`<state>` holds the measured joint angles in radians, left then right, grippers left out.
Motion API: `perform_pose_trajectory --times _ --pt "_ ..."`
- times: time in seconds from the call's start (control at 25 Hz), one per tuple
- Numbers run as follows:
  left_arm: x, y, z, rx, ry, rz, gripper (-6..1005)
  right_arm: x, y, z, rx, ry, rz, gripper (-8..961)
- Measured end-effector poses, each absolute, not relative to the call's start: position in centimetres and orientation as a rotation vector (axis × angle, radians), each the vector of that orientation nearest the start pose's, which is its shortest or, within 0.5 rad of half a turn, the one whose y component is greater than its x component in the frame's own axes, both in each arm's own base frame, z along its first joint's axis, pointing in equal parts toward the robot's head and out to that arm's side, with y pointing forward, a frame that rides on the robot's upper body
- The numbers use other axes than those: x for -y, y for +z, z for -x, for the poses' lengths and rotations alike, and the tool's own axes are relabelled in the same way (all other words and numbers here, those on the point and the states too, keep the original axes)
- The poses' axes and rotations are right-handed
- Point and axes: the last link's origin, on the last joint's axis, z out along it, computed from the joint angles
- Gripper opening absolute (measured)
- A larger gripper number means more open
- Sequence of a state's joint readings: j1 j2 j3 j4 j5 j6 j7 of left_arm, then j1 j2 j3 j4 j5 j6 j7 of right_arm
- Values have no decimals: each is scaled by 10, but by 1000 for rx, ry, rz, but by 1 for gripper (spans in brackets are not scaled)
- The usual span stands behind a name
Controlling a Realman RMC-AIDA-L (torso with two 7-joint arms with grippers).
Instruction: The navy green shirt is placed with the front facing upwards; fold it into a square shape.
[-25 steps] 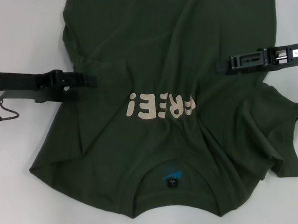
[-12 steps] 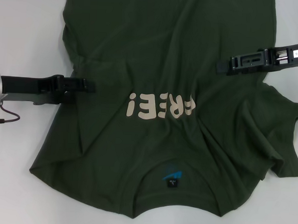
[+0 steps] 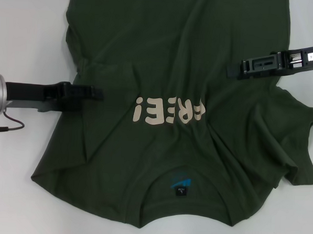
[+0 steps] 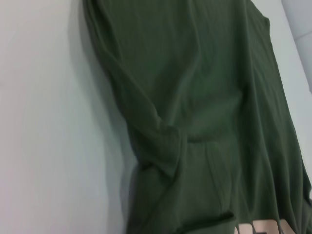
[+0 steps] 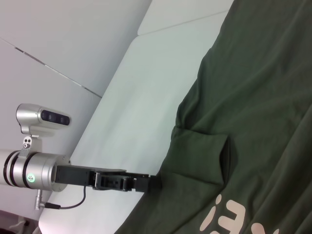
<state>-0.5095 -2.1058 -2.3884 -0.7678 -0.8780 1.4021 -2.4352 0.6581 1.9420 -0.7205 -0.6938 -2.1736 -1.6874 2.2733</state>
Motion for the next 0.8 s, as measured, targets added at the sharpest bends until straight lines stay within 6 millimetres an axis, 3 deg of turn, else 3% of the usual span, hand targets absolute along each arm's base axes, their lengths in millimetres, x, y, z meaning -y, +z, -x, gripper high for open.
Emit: perform_pose_trajectory --times 0.44,0.8 --pt "-332 -17 282 1923 -411 2246 869 -354 45 -249 -1660 461 2610 733" --pt "-336 -5 291 1876 -405 2185 868 -354 45 -250 -1664 463 2607 733"
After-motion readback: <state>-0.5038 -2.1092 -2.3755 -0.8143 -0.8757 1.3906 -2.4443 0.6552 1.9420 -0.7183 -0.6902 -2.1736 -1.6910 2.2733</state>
